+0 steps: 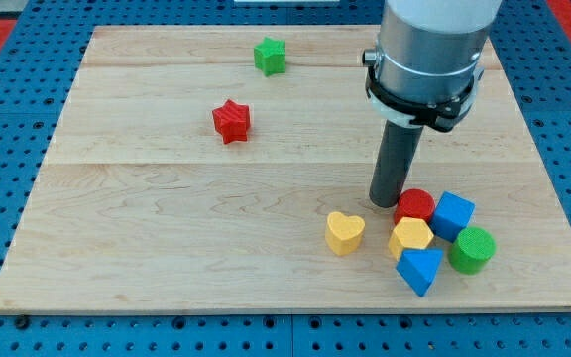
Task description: Push red star closer to red circle
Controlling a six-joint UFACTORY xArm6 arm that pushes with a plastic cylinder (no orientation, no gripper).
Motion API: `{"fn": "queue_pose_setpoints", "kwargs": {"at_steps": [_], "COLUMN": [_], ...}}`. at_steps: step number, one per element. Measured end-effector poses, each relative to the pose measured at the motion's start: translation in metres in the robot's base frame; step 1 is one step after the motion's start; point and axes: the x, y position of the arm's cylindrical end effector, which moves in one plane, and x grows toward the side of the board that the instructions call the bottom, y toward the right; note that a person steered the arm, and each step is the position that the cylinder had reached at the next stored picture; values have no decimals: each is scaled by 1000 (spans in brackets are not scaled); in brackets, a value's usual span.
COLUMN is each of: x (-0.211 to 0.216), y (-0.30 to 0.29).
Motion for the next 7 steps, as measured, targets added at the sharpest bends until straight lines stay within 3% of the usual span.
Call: {"fn": "queue_pose_setpoints", "kwargs": {"at_steps": [2,3,5,6,7], "x": [-122,-164,-149,-114,-109], "y": [-14,-97,-210,-210,-164]}}
